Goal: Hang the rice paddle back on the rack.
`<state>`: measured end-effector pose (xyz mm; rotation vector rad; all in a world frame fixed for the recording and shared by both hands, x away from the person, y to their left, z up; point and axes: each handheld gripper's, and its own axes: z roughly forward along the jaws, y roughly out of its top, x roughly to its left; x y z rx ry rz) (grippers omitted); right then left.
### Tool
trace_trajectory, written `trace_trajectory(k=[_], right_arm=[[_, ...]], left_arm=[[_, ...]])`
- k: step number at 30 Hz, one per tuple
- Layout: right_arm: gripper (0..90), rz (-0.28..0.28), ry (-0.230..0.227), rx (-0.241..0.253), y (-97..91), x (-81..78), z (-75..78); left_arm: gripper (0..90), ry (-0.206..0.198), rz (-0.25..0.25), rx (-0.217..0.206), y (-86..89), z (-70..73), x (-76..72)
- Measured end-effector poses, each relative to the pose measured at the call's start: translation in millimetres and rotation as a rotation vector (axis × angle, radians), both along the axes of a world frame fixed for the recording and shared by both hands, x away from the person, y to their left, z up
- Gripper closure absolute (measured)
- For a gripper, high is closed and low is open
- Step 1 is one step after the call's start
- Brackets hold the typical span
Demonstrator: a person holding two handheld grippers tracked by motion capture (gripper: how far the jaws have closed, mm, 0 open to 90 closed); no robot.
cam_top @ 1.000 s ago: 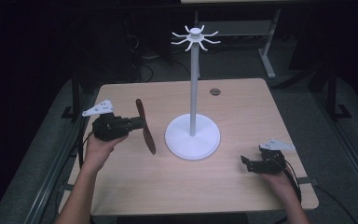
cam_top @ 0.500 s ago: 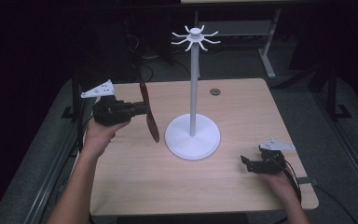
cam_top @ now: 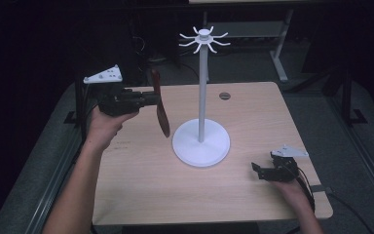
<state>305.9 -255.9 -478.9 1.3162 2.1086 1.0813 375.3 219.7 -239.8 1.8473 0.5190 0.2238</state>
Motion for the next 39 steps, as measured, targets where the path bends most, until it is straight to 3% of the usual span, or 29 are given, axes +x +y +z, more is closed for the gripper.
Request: trace_trajectory(k=[17,27,39], right_arm=[[12.1,-0.001,0.0,0.004,-1.1,-0.1,0.1],[12.2,-0.004,-0.001,0.008,-2.0,-0.3,0.1],[12.2,-0.008,0.0,0.011,-3.0,-0.4,0.2]], left_arm=[[77.5,-0.042,-0.041,0.027,-28.9,45.0,16.2],[77.5,-0.058,-0.06,0.045,-45.2,56.1,22.2],[77.6,-0.059,-0.063,0.051,-55.5,58.3,29.0]])
